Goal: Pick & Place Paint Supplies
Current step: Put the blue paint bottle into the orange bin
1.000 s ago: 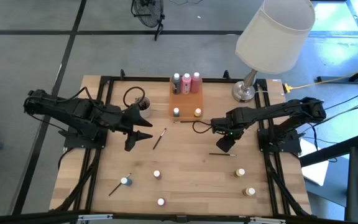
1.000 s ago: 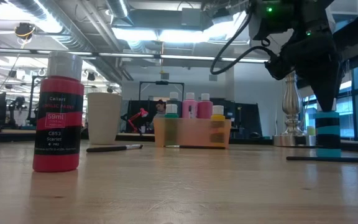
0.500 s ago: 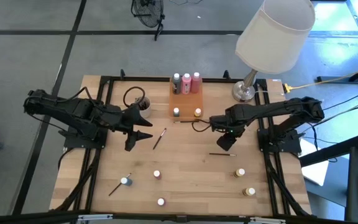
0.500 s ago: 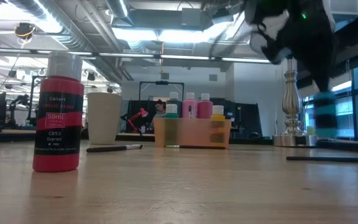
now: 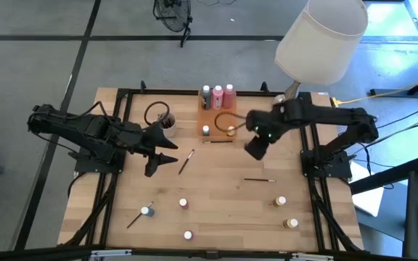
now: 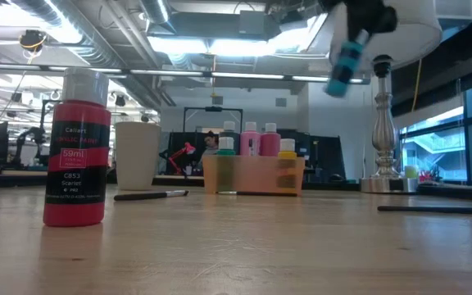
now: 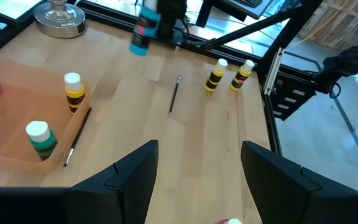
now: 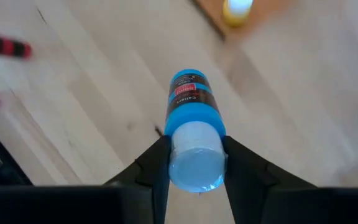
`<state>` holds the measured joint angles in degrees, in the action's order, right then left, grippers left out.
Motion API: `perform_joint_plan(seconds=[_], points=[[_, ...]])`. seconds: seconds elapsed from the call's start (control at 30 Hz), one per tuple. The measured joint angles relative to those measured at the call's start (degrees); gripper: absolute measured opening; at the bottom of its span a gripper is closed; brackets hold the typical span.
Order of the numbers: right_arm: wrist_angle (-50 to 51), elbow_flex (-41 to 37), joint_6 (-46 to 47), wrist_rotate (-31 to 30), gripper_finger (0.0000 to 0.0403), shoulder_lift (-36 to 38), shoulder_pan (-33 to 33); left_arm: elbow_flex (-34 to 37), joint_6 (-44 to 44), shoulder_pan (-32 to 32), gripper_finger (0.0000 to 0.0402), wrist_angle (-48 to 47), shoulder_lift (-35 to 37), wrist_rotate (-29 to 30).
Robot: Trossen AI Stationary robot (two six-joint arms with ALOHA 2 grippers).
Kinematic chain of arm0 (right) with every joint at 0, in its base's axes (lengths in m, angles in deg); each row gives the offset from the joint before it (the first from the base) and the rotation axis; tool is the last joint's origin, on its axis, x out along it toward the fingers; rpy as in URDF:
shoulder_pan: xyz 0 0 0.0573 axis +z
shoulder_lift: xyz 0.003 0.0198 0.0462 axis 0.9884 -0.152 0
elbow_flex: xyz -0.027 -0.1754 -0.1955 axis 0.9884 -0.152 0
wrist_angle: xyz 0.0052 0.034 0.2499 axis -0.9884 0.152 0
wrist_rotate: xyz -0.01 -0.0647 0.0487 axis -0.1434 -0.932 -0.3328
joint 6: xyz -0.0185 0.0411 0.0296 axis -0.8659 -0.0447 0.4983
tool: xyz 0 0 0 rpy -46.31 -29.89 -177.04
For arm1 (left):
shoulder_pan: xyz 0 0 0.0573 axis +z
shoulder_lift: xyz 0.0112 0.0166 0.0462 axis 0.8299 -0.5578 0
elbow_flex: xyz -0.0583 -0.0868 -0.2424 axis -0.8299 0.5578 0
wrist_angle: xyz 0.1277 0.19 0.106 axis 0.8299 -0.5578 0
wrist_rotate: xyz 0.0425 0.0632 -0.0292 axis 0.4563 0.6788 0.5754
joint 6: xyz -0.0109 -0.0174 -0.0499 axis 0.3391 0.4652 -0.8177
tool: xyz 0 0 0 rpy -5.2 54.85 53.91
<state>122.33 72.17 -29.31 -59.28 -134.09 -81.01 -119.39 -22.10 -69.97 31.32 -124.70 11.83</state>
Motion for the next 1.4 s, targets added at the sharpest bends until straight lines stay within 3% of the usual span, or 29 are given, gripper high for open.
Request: perform_joint_plan(seconds=[0.27,0.5,0.77,1.03,1.4], points=[[-4.3,4.8,-9.0,-0.3,0.0119,-1.6,-6.7,0.0,-0.3,0.0,0.0226,0.1,-0.3,1.6],[-3.7,7.5,-18.7,-0.2,0.0119,-9.1,-11.5,0.0,-2.4,0.0,0.0226,0.2,-0.3,1.7],[-2.3,17.0,-26.9,-0.5,0.0119,-18.4,-14.3,0.0,-0.9,0.6,0.0226,0.2,-0.2,0.9],[2.3,25.5,-29.9,-1.3,0.0119,-24.7,-18.9,-0.1,7.6,6.2,0.0226,0.1,3.8,0.0],[3.0,25.8,-32.1,1.2,0.0119,-29.6,-21.9,-0.1,13.5,15.9,0.0226,-3.1,5.8,-6.2]])
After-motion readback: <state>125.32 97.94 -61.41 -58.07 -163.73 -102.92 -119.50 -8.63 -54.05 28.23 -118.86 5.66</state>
